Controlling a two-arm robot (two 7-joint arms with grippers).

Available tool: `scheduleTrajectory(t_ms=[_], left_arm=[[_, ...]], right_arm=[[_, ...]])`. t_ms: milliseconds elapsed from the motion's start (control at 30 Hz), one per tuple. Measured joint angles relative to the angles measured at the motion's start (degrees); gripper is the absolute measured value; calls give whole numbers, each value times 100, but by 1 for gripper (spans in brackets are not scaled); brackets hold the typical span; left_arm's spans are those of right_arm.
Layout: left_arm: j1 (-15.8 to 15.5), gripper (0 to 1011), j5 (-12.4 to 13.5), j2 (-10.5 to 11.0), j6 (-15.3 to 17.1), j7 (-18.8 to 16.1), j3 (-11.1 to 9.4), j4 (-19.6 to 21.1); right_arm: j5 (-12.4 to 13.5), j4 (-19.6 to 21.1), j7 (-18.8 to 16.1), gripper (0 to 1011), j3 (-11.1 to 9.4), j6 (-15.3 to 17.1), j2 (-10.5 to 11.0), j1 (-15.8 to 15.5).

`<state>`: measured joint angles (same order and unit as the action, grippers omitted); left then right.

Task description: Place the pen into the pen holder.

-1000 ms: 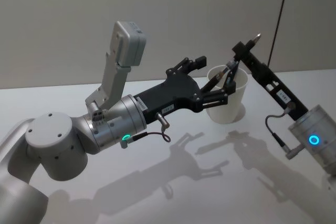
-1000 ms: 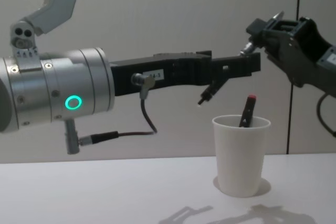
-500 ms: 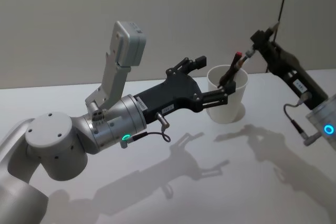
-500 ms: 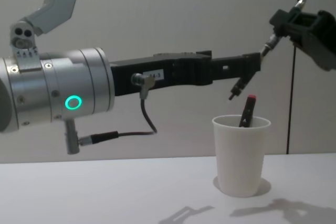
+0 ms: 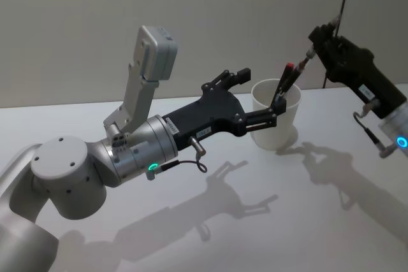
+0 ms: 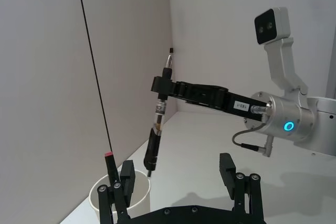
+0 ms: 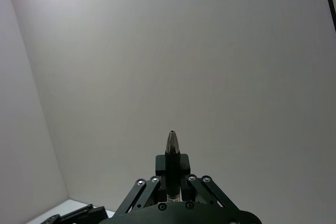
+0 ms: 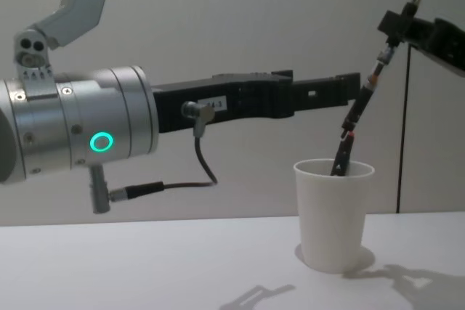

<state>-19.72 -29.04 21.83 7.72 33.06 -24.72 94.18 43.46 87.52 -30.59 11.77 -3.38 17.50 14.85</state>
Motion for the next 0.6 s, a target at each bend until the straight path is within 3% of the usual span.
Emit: scheduleTrajectory(t_ms=[133, 333, 500, 600], left_arm=[[0, 1001, 0, 0, 0, 0, 0, 0], [0, 1001, 0, 0, 0, -1, 0, 0], [0, 1001, 0, 0, 0, -1, 0, 0], [0, 1001, 0, 0, 0, -1, 0, 0]], right_arm=[[-319, -107, 1, 126, 19, -107, -20, 114], [-1071, -389, 71, 126, 92, -343, -107, 397], [-1460, -520, 152, 126, 145, -447, -156, 510], [-1837, -659, 239, 126, 211, -534, -224, 617]])
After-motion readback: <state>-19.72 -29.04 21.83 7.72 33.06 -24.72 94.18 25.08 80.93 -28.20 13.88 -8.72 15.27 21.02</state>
